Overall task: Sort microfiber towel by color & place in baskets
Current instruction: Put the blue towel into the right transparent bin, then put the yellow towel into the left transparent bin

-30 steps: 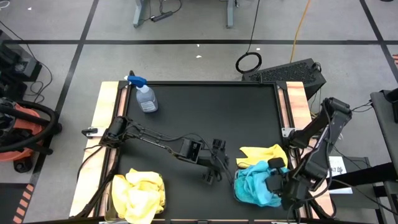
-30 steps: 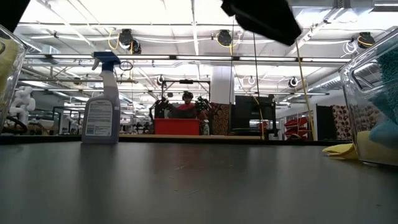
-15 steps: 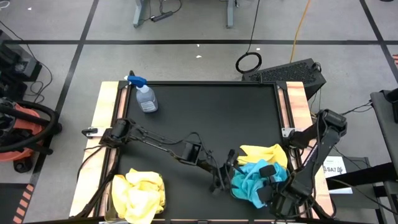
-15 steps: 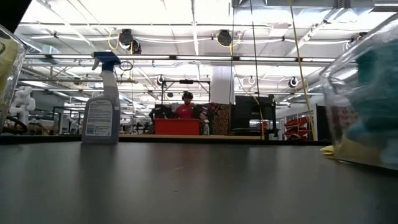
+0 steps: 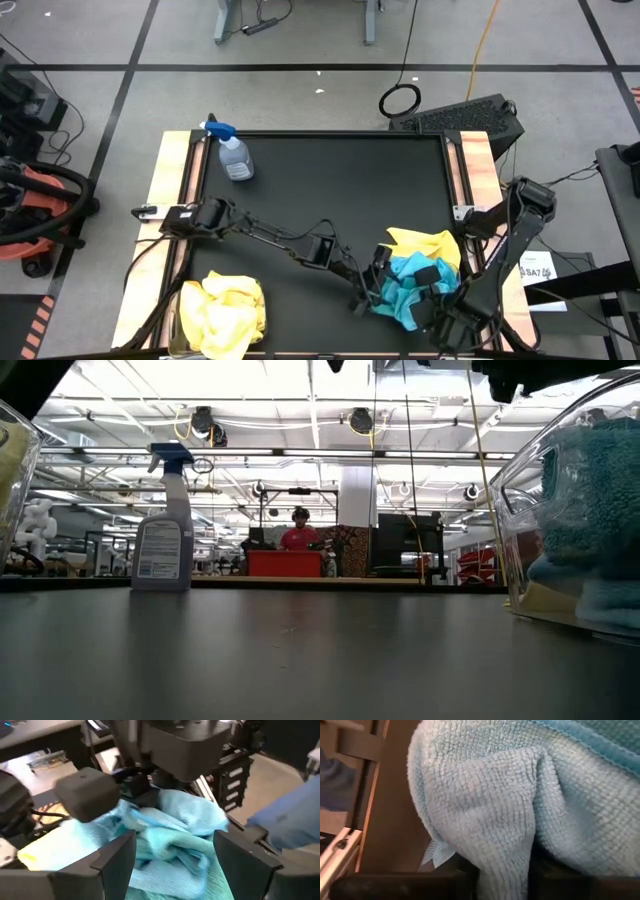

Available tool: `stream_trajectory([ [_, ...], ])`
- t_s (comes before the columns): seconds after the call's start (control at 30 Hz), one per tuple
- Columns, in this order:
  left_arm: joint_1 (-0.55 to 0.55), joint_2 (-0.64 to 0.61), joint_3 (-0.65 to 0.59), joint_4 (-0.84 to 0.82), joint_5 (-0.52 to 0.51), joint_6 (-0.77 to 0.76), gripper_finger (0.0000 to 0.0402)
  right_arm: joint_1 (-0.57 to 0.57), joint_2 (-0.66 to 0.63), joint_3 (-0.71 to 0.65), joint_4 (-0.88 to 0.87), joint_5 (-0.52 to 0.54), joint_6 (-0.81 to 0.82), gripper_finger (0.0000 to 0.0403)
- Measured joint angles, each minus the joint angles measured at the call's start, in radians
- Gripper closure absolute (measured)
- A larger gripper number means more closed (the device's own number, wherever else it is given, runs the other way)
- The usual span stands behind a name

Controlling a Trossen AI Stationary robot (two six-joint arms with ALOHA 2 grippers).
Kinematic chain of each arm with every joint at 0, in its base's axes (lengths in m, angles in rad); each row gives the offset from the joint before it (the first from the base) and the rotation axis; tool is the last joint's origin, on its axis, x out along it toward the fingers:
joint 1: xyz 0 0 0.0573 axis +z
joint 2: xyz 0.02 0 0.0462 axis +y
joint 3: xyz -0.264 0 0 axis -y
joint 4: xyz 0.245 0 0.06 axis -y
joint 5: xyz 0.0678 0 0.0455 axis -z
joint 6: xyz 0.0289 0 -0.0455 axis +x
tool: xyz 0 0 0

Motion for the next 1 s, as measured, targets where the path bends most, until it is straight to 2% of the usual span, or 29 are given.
stream_trajectory([
  [0.4,0.025,0.047,0.000,0.035,0.014,-0.077,0.0130,0.000,-0.092,0.071,-0.020,0.001,-0.004,0.0313],
  [0.77,0.026,0.084,0.000,0.055,0.035,-0.103,0.0130,0.000,-0.094,0.160,-0.164,-0.015,0.023,0.0182],
  [0.87,0.026,0.084,0.000,0.042,0.035,-0.103,0.0130,0.002,-0.094,0.231,-0.204,-0.025,0.029,0.0164],
  [1.0,0.027,0.084,0.000,0.030,0.035,-0.104,0.0130,0.010,-0.094,0.329,-0.284,-0.010,0.036,0.0160],
])
